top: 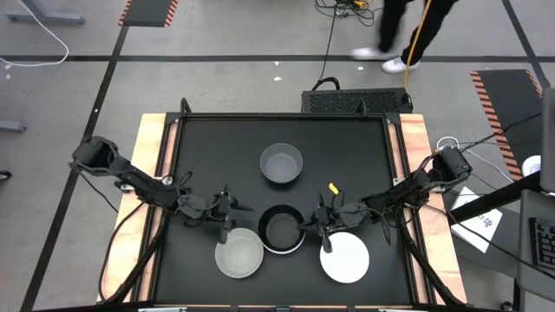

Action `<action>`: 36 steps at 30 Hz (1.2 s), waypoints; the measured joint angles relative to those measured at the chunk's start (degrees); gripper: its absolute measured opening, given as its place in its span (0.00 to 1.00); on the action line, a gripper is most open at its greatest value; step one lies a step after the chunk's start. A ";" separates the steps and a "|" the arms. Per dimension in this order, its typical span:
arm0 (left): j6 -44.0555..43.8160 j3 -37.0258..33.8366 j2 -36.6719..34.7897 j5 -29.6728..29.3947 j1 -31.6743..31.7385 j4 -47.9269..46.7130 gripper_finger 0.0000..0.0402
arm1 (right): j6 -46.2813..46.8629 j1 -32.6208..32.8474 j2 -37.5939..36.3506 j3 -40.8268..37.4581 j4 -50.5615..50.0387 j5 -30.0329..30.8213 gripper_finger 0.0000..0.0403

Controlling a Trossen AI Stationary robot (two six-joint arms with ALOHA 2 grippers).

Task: Nest bowls inside each other
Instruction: Stack the black bowl on the left white bowl

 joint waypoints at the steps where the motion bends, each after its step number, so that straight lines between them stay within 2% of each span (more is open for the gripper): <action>1: -0.38 0.00 0.80 0.01 0.00 0.95 0.46 | -0.01 0.01 0.00 0.00 -0.04 -0.01 0.00; 16: -2.84 0.04 12.85 1.91 0.02 12.97 0.46 | 1.02 0.01 0.00 -1.86 1.88 -0.01 0.00; 28: -3.02 2.90 18.40 3.12 0.20 13.28 0.46 | 0.84 -0.01 0.00 -1.86 2.19 -0.01 0.00; 36: -3.02 3.10 18.77 3.14 0.20 13.29 0.46 | 1.41 0.01 0.00 -1.86 1.66 -0.03 0.00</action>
